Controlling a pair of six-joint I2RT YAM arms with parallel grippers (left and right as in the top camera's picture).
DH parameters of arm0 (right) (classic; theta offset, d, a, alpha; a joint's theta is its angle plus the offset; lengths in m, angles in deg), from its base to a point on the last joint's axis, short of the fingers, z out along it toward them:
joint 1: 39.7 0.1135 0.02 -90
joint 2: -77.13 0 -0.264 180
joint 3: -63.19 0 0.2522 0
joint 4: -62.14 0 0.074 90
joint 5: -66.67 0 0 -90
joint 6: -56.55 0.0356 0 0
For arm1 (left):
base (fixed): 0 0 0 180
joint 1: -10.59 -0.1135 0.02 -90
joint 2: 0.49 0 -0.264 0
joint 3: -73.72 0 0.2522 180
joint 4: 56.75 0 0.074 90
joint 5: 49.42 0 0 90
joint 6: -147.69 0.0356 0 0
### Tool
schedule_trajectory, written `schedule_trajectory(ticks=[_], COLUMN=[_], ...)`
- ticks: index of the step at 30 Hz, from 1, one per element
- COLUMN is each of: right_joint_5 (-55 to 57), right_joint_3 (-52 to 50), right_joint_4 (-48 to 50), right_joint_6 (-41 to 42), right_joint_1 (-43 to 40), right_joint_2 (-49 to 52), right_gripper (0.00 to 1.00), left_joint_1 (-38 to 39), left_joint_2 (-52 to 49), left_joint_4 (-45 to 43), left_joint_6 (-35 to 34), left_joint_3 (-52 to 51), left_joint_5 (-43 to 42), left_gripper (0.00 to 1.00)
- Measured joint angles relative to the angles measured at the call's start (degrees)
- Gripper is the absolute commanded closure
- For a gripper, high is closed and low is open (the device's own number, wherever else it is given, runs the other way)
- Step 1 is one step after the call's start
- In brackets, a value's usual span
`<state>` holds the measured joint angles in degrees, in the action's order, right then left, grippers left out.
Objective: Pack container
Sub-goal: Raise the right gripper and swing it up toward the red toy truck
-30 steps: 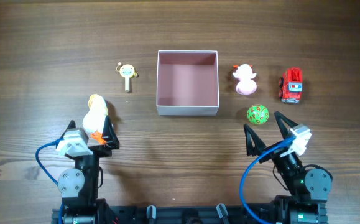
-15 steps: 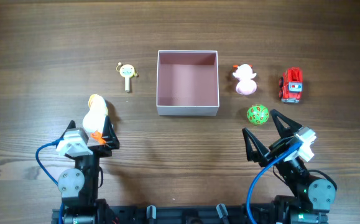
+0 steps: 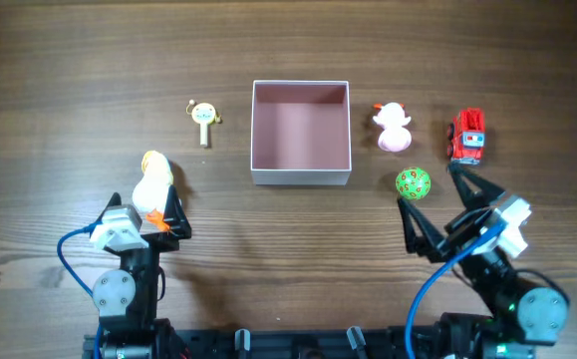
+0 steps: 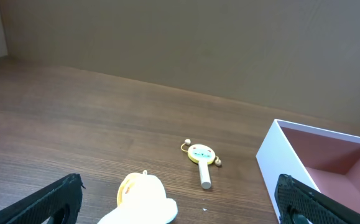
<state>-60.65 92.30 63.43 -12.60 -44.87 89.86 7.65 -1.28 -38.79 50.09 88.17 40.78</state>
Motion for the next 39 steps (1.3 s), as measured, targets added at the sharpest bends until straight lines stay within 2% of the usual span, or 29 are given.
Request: schedule_trajectory(ticks=[5, 9, 14, 19, 22, 25, 31, 39], right_joint_5=[-2.14, -8.63, -20.11, -24.39, -26.38, -29.24, -33.27, -34.27], right_joint_3=[11.30, 19.10, 23.10, 23.98, 26.38, 31.17, 43.71, 46.29], right_joint_4=[-0.20, -0.48, 7.74, 21.79, 23.21, 20.83, 8.74, 10.40], right_joint_6=[-4.17, -10.08, -17.51, -14.58, -11.17, -9.07, -7.15, -6.71], right_joint_1=[0.04, 0.04, 0.15, -0.17, -0.85, -1.14, -1.16, -1.16], right_joint_2=[12.92, 24.96, 37.83, 43.54, 46.27, 49.48, 55.76, 61.13], right_gripper=[0.00, 0.00, 0.00, 0.00, 0.00, 0.00, 0.00, 0.00], left_joint_1=[0.00, 0.00, 0.00, 0.00, 0.00, 0.00, 0.00, 0.00], left_joint_2=[0.00, 0.00, 0.00, 0.00, 0.00, 0.00, 0.00, 0.00], left_joint_4=[0.00, 0.00, 0.00, 0.00, 0.00, 0.00, 0.00, 0.00], left_joint_6=[0.00, 0.00, 0.00, 0.00, 0.00, 0.00, 0.00, 0.00], left_joint_3=[0.00, 0.00, 0.00, 0.00, 0.00, 0.00, 0.00, 0.00], left_joint_5=[0.00, -0.02, 0.00, 0.00, 0.00, 0.00, 0.00, 0.00], left_gripper=[0.00, 0.00, 0.00, 0.00, 0.00, 0.00, 0.00, 0.00])
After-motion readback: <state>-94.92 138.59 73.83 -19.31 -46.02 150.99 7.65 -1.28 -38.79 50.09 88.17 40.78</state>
